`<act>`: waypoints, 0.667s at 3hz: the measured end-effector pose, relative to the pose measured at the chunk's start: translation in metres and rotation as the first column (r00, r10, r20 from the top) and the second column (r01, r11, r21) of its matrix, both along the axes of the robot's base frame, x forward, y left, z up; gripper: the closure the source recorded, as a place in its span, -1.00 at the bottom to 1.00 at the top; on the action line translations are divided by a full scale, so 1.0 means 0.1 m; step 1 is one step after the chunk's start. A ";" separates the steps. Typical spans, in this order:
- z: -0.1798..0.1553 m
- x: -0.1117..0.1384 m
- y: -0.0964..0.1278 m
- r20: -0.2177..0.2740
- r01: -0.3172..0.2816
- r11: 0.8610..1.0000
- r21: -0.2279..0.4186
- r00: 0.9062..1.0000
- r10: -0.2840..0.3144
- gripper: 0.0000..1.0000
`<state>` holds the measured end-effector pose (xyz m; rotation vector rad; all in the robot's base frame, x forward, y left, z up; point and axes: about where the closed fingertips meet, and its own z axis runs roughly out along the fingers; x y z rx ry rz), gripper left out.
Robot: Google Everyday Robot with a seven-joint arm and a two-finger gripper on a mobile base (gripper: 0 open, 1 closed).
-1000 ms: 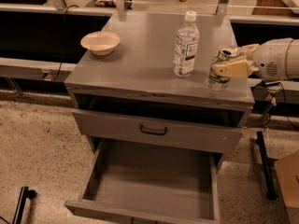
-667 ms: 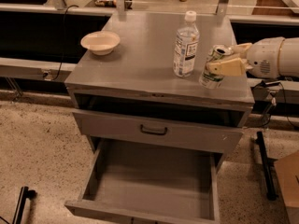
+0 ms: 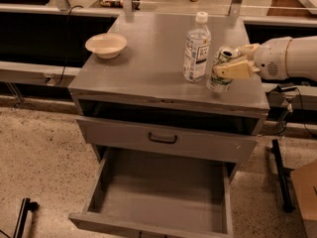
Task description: Pick 7up can from middle drawer and place on counter
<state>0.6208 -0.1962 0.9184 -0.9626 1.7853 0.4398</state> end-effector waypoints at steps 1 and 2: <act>-0.20 0.03 -0.08 0.012 -0.001 0.997 -0.080 1.000 0.002 -0.32; -0.20 0.04 -0.05 0.011 -0.005 0.997 -0.077 1.000 0.006 -0.75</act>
Offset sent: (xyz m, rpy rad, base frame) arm 0.0028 -0.0063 -0.0164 -0.0645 -0.0095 0.0006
